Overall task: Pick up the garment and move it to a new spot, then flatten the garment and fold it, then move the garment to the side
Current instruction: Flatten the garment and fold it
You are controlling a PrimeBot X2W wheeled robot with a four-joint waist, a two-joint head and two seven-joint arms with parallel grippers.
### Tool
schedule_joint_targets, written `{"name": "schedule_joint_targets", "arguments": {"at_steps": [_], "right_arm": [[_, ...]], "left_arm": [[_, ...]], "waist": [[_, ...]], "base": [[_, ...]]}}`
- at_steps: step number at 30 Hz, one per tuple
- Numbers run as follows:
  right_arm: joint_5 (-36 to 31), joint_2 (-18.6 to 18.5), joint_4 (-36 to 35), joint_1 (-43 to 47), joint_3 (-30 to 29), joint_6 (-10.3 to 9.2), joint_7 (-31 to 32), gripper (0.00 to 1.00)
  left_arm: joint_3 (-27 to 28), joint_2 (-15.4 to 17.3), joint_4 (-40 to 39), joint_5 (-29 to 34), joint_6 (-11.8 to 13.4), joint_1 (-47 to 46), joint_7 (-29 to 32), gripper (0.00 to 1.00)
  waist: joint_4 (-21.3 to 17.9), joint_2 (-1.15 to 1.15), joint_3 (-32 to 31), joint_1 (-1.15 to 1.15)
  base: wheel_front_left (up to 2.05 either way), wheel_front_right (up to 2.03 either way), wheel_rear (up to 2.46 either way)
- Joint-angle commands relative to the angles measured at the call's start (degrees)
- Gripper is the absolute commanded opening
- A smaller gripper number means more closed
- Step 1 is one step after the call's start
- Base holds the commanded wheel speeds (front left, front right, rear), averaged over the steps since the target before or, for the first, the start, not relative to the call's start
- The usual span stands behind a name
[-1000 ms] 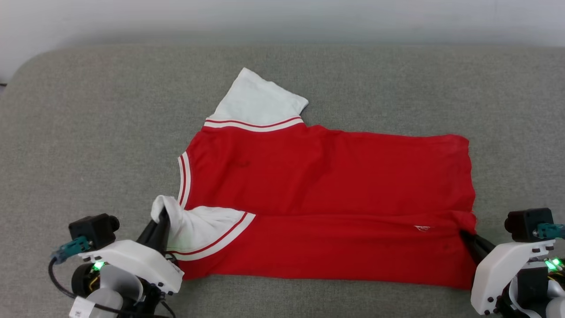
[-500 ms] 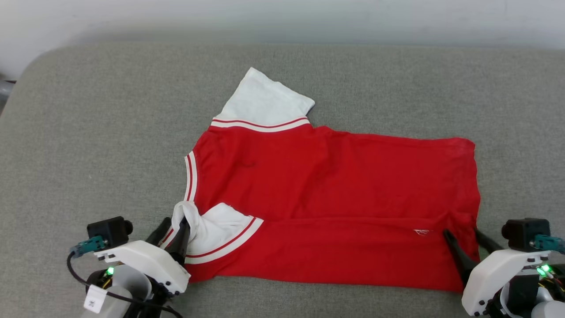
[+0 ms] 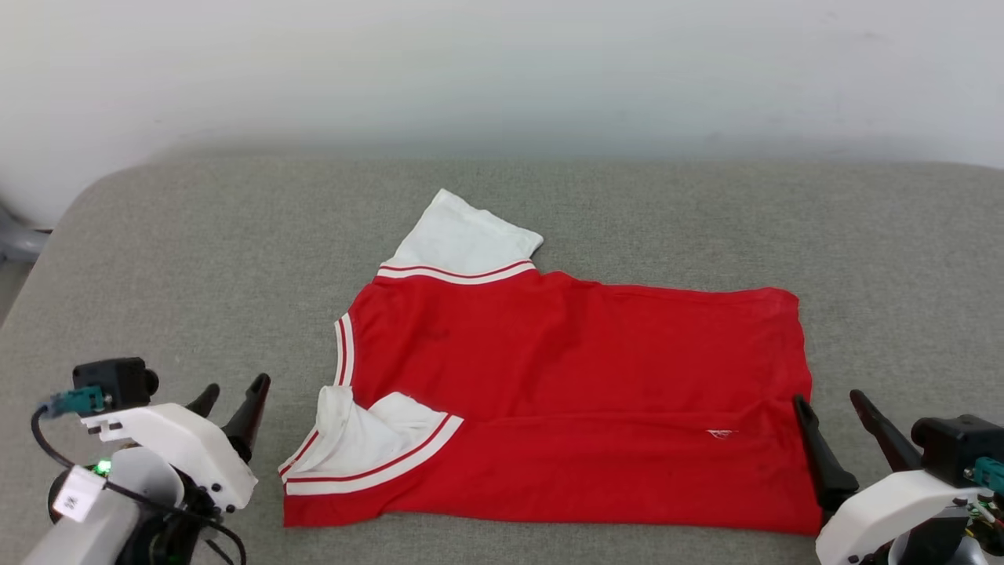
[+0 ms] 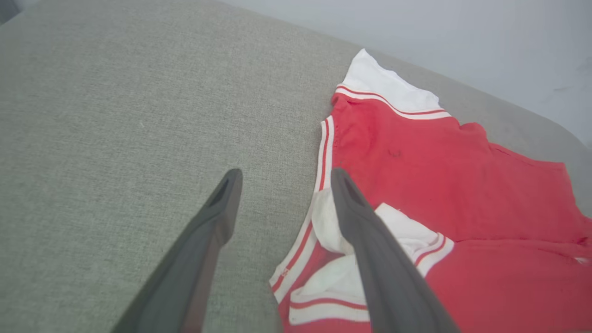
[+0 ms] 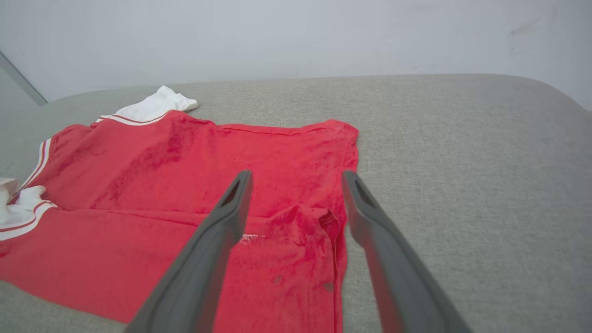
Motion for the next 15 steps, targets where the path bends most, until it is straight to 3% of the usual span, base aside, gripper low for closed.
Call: {"name": "schedule_joint_targets", "arguments": {"at_steps": [1, 9, 15], "right_arm": [[-0.60, 0.72, -1.11, 0.84, -0.30, -0.04, 0.37, 1.00], [-1.77, 2.54, -4.99, 2.03, -0.46, -0.04, 1.04, 1.00], [-1.46, 3.70, -6.19, 0.57, 0.09, -0.04, 1.03, 1.00]], "left_arm": [[-0.47, 1.94, -2.59, -1.40, 0.48, 0.65, 4.43, 1.00], [-2.03, 8.86, -12.14, -9.27, 4.96, 3.08, 24.48, 1.00], [-2.95, 9.67, -12.41, -12.20, 7.16, 3.67, 30.72, 1.00]], "waist": [[-0.77, 0.00, -0.88, 0.01], [-2.99, 0.00, -0.18, 0.01], [-4.77, 0.00, 3.21, 0.01]], "base": [[0.00, 0.00, 0.00], [0.00, 0.00, 0.00], [0.00, 0.00, 0.00]]}}
